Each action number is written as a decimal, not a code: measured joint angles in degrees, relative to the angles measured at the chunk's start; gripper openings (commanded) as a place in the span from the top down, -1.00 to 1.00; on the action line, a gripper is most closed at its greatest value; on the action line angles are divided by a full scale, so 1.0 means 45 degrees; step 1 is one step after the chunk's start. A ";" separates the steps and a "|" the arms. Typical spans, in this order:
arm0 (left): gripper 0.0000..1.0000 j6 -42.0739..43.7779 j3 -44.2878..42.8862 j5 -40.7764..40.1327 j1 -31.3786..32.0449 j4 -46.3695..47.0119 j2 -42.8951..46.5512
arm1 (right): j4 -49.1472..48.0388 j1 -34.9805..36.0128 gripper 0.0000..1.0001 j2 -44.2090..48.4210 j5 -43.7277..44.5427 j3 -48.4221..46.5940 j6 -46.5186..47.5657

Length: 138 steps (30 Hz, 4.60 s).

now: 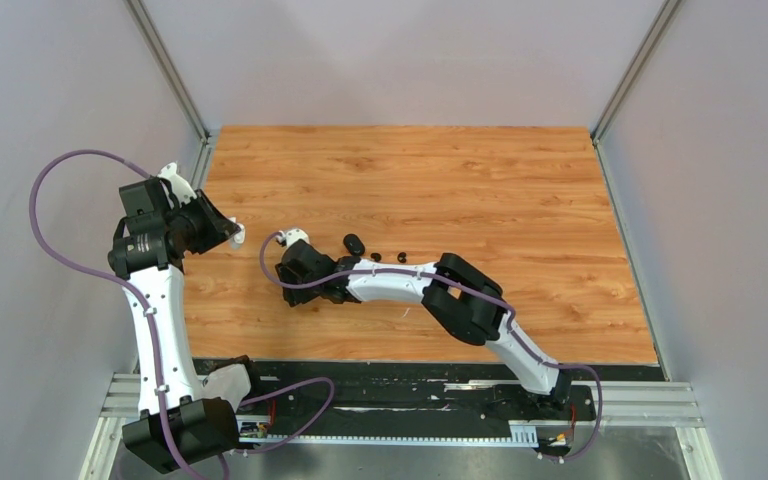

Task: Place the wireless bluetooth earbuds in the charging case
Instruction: Pick up the earbud from the center of the board.

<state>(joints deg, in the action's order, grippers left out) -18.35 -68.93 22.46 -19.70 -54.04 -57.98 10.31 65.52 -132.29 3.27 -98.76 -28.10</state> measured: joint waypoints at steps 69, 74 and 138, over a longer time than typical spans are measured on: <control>1.00 -0.0432 0.0714 0.0510 -0.0049 0.0262 0.0044 | -0.3007 -0.0685 0.48 0.0393 -0.3871 0.1967 0.9248; 1.00 -0.0432 0.0758 0.0520 -0.0049 0.0267 0.0087 | -0.3138 -0.0685 0.32 0.0389 -0.3993 0.2025 0.9544; 1.00 -0.0423 0.1258 0.0568 -0.0058 0.0568 0.0092 | -0.1326 -0.1826 1.00 -0.0520 -0.8879 0.0364 1.1783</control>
<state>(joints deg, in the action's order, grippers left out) -20.25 -63.26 25.02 -19.97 -51.48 -57.56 4.34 57.30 -134.63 -36.69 -97.12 24.93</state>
